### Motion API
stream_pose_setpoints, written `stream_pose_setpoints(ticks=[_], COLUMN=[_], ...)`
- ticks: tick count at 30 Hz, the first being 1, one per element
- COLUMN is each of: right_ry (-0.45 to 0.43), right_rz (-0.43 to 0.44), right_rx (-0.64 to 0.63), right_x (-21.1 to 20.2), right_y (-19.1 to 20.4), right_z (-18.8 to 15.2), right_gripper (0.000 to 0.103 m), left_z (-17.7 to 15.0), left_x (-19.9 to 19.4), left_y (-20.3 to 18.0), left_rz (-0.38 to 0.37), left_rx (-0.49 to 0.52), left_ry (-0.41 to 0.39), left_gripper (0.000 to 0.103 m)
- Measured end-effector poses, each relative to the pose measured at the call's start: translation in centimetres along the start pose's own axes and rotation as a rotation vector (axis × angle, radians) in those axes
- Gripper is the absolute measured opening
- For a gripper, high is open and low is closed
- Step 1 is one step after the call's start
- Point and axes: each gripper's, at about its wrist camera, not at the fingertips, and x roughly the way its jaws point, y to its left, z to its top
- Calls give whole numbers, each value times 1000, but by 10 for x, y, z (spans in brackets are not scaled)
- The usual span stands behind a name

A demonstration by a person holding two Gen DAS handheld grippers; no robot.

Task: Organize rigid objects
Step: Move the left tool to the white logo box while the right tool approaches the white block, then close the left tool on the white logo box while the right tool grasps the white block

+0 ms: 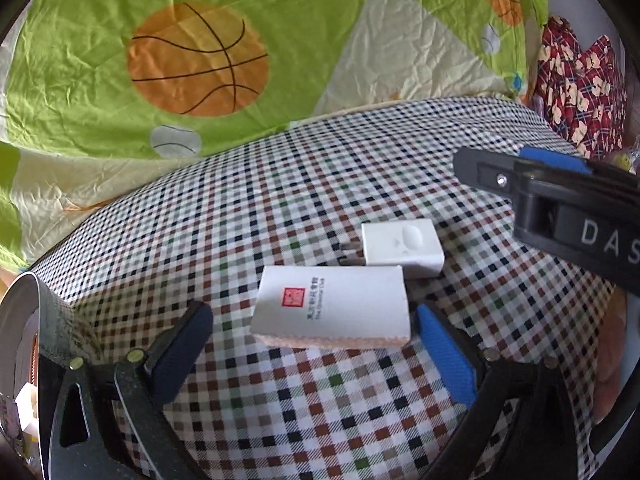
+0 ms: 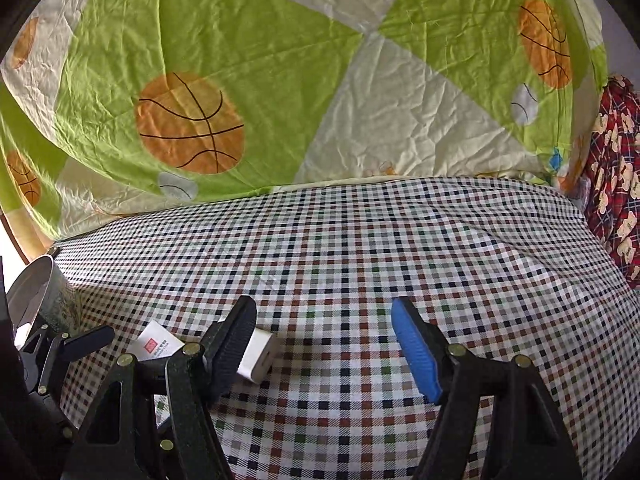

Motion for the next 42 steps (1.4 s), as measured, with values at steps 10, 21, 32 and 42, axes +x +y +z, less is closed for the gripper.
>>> stream_pose_setpoints(ticks=[10, 21, 32, 42], right_ry=[17, 74, 222, 232], right_rz=[-8, 69, 129, 89], right_rx=[-5, -121, -99, -138], right_x=[6, 29, 62, 59], right_y=[3, 49, 54, 59], right_z=[-2, -9, -7, -11], right_gripper=[72, 72, 75, 65], left_z=[-1, -13, -18, -18], left_x=[14, 5, 5, 4], left_y=[16, 62, 71, 71], left_rz=[-52, 56, 68, 65], left_rx=[-54, -194, -229, -237], left_ry=[32, -5, 0, -7], left_gripper=[82, 82, 82, 82])
